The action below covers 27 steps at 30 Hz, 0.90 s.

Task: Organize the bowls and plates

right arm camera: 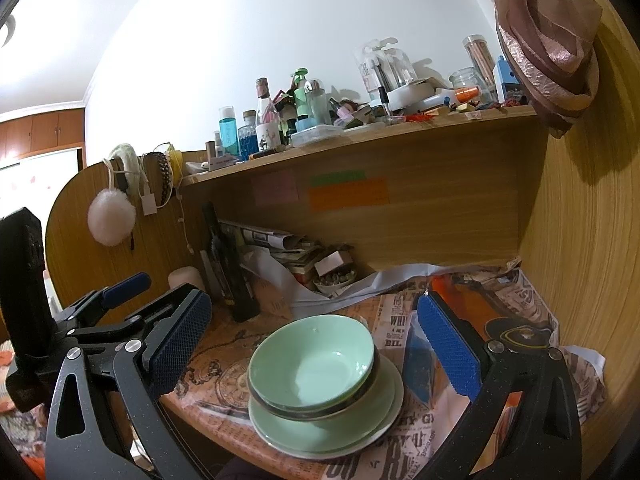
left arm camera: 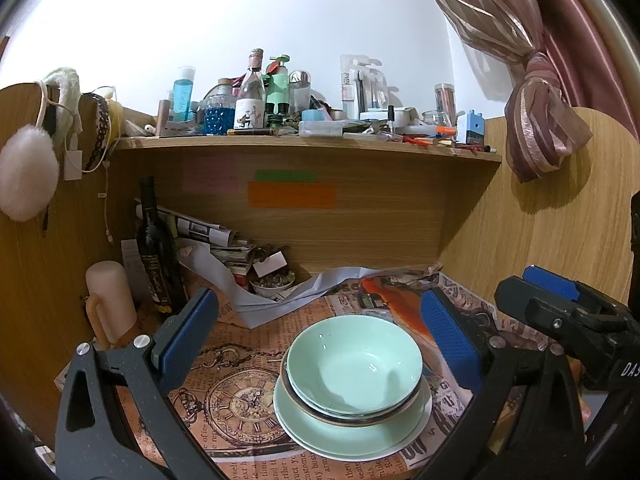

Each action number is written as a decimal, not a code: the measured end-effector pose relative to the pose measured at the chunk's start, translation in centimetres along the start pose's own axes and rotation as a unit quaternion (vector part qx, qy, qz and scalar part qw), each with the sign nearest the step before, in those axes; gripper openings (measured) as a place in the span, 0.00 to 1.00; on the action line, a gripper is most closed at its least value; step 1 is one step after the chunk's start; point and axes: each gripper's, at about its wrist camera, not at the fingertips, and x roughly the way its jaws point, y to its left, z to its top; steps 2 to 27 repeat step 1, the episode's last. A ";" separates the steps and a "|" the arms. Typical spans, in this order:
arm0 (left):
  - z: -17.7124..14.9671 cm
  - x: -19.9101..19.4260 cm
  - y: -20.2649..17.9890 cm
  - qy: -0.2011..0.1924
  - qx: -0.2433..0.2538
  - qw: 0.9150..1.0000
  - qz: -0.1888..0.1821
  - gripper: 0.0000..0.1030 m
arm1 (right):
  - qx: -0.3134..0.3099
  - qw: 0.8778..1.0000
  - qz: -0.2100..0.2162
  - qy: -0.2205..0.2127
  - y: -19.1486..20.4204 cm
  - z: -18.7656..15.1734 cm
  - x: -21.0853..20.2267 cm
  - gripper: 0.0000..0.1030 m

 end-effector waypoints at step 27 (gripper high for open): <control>0.0 0.1 0.0 0.001 0.001 1.000 -0.001 1.00 | 0.000 1.000 0.000 0.001 0.0 0.0 0.0 1.00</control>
